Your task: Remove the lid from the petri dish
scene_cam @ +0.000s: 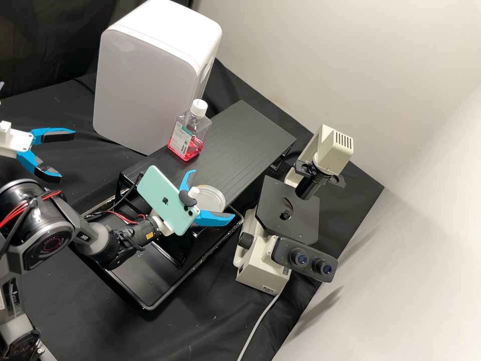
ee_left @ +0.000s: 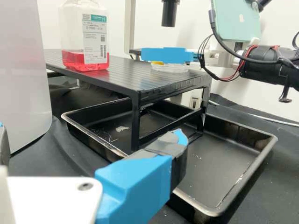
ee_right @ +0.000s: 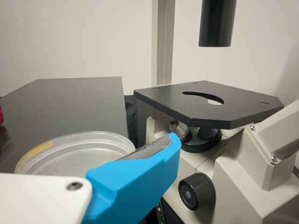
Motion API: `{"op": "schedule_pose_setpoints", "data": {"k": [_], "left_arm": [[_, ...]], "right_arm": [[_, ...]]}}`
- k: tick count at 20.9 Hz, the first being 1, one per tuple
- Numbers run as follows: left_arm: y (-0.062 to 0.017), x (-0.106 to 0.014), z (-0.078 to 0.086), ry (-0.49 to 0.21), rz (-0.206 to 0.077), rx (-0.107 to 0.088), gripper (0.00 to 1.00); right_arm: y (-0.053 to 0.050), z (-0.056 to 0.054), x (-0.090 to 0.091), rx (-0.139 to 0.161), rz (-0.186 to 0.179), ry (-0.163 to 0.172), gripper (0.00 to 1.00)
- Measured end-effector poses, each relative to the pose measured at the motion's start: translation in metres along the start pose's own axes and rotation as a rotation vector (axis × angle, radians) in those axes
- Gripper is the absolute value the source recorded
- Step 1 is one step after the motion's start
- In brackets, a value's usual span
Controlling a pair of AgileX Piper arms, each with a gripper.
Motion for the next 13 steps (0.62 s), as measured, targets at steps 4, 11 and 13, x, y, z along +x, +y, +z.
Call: {"op": "schedule_pose_setpoints", "data": {"k": [4, 11, 13], "left_arm": [[-0.0022, 0.0007, -0.0009, 0.003, -0.010, -0.005, 1.00], [-0.0024, 0.0009, -0.0003, 0.000, -0.011, -0.005, 1.00], [-0.0025, 0.0009, 0.0000, -0.002, -0.012, -0.005, 1.00]], "right_arm": [[-0.0015, -0.0001, -0.0008, 0.000, -0.005, 0.000, 0.00], [-0.0022, -0.0008, -0.0009, 0.000, -0.008, 0.002, 0.00], [-0.0021, -0.0007, -0.0009, 0.001, -0.007, 0.001, 0.00]]}}
